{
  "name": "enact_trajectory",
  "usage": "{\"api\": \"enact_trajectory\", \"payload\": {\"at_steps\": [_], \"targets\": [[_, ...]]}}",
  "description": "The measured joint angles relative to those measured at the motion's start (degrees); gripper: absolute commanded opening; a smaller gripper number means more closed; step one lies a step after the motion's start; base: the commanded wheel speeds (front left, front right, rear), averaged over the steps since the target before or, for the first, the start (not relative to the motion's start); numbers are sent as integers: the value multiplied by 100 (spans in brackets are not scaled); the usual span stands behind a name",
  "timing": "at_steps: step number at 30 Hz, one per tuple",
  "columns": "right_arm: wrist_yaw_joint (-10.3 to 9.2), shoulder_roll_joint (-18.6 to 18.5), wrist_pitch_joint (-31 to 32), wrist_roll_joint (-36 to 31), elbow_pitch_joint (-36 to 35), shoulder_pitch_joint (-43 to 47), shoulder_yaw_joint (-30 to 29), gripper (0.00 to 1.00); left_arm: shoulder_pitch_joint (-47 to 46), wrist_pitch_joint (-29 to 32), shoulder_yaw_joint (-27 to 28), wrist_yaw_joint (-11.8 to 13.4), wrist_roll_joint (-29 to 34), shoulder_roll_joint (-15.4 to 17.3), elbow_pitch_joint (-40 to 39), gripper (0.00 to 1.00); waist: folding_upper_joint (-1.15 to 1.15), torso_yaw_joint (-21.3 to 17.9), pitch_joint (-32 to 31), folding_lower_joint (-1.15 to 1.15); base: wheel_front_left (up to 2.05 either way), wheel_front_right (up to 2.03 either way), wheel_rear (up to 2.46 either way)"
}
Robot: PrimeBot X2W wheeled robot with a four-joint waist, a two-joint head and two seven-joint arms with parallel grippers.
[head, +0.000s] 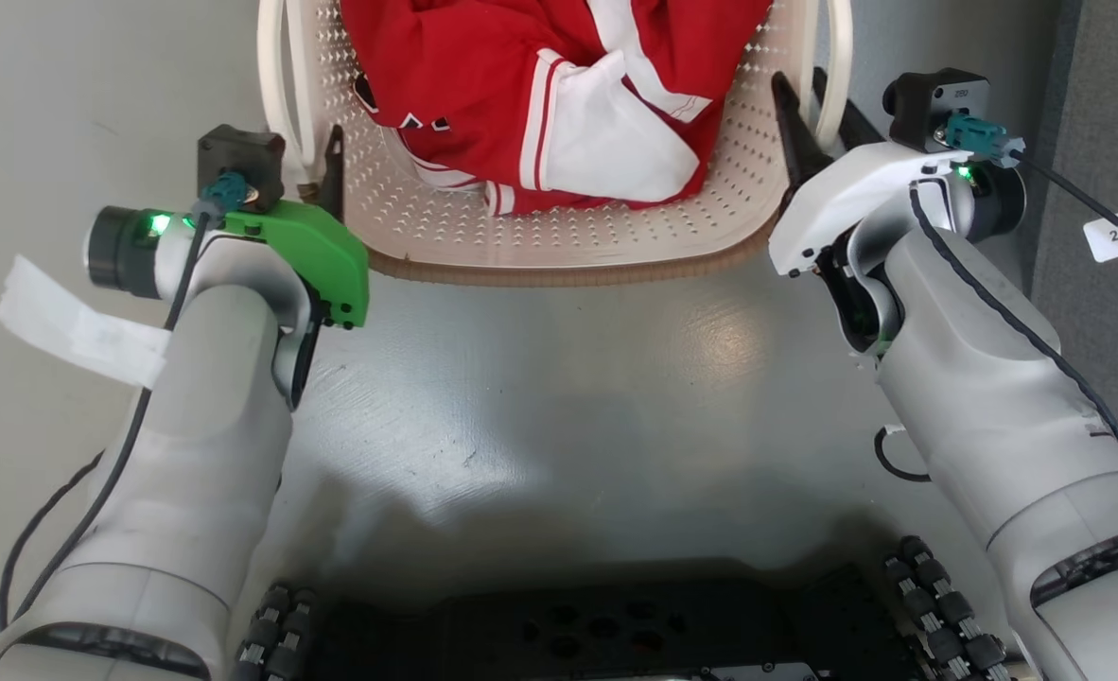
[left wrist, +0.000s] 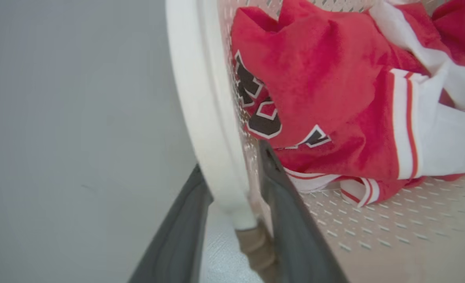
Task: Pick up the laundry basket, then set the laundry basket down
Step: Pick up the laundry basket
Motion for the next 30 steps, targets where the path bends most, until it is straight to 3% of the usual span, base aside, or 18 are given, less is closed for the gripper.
{"api": "enact_trajectory", "payload": {"at_steps": [1, 15, 30], "targets": [[34, 0, 2, 1, 25, -30, 41, 0, -11, 0, -29, -4, -29, -21, 12, 0, 0, -1, 0, 0, 0, 0, 0], [36, 96, 8, 265, 372, -94, 203, 0, -30, -43, -172, 14, -327, -109, 240, 0, 0, -35, -258, 0, 0, 0, 0], [107, 154, 7, 556, 691, 20, 383, 0, 164, -102, -311, 103, -573, -162, 581, 0, 0, -78, -1134, 0, 0, 0, 0]]}}
